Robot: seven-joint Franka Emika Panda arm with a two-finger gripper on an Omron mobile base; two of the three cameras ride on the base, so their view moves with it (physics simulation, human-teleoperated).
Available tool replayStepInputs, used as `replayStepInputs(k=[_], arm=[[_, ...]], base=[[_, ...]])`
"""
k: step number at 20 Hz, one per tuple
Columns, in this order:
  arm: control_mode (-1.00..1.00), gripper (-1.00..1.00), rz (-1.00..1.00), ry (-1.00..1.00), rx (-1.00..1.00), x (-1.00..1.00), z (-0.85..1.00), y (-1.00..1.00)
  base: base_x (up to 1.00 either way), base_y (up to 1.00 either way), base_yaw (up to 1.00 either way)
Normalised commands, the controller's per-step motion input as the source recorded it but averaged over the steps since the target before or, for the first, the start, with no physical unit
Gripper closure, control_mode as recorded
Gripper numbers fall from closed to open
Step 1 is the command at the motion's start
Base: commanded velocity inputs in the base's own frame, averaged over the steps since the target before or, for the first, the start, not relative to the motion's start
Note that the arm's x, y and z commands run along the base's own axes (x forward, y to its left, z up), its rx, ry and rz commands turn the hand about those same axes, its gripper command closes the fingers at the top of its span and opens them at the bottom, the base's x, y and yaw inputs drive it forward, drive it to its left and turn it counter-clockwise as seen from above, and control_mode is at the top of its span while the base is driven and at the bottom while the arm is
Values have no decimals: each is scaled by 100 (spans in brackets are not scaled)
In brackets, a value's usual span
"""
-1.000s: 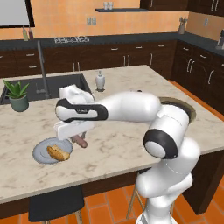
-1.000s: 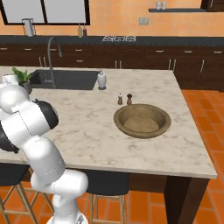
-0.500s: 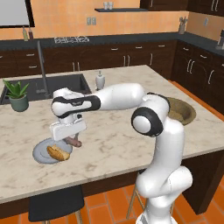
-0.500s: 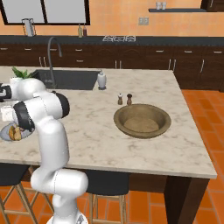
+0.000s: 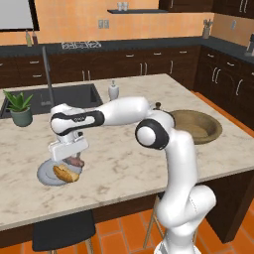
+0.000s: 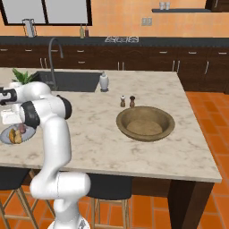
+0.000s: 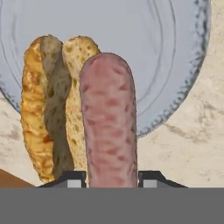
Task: Place one bun and one sausage from the bowl on each plate.
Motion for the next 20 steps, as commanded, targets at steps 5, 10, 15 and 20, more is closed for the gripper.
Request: replayStepInputs(k=[5,10,15,20], arm=[[-100,100,6,0,1,26,-42,2],[-100,100,0,0,3,7,-27,0],[-100,-100,0,0,2,0,-14,0],[-100,-100,0,0,2,0,-9,0]], base=[[0,0,0],[0,0,0],[0,0,0],[0,0,0]])
